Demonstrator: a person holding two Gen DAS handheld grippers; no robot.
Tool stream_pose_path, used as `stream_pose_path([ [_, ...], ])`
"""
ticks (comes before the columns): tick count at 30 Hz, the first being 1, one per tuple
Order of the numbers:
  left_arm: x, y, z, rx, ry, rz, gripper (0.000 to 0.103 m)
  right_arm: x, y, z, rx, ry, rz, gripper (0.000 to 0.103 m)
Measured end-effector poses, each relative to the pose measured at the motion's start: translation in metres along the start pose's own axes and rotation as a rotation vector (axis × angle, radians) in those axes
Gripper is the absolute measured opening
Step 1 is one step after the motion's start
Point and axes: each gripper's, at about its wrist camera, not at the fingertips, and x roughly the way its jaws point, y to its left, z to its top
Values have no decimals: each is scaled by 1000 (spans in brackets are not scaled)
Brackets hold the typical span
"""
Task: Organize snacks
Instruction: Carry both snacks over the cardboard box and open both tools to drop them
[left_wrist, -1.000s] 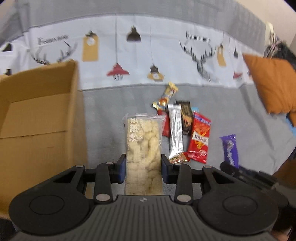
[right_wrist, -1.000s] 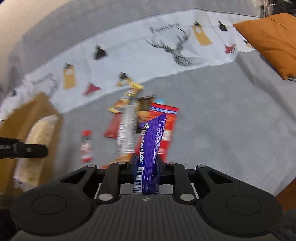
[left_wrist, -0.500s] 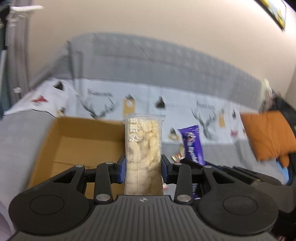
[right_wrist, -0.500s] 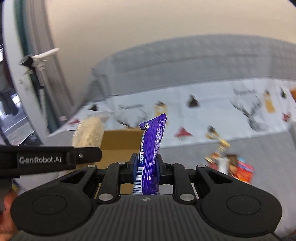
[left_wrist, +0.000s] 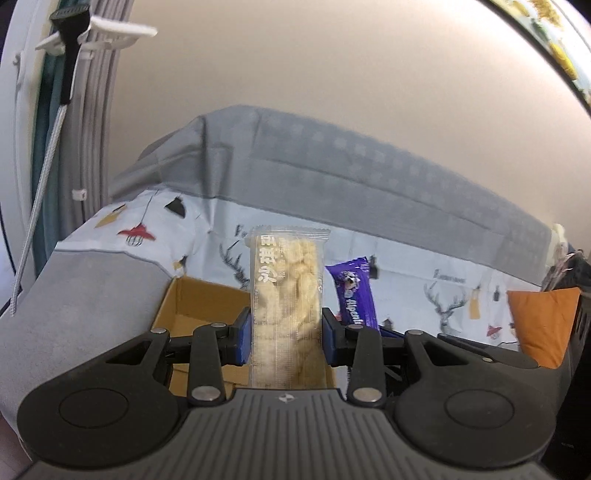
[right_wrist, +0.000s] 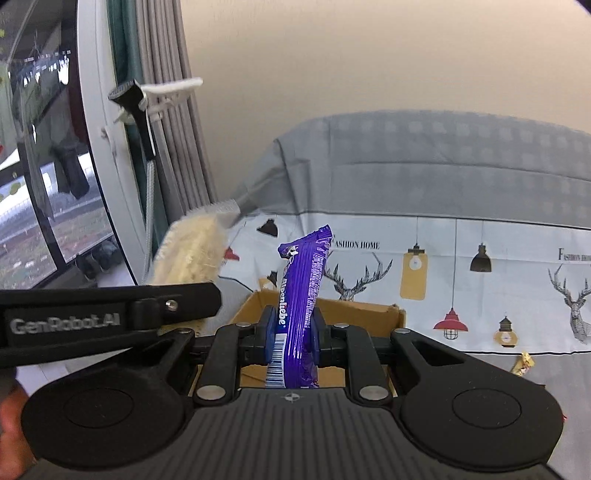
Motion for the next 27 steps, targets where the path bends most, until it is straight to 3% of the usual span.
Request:
stream_pose_path([
  [8, 76, 53, -39, -40, 160, 52, 41, 82, -8, -43, 83, 197, -33, 20],
  [17, 156, 95, -91, -65, 364, 76, 41, 148, -15, -93, 122, 409, -66, 20],
  [22, 178, 107, -115, -62, 459, 86, 41, 167, -21, -114, 170, 511, -80, 20],
  [27, 180, 113, -130, -75, 501, 92, 41, 172, -18, -124, 164, 536, -90, 20],
])
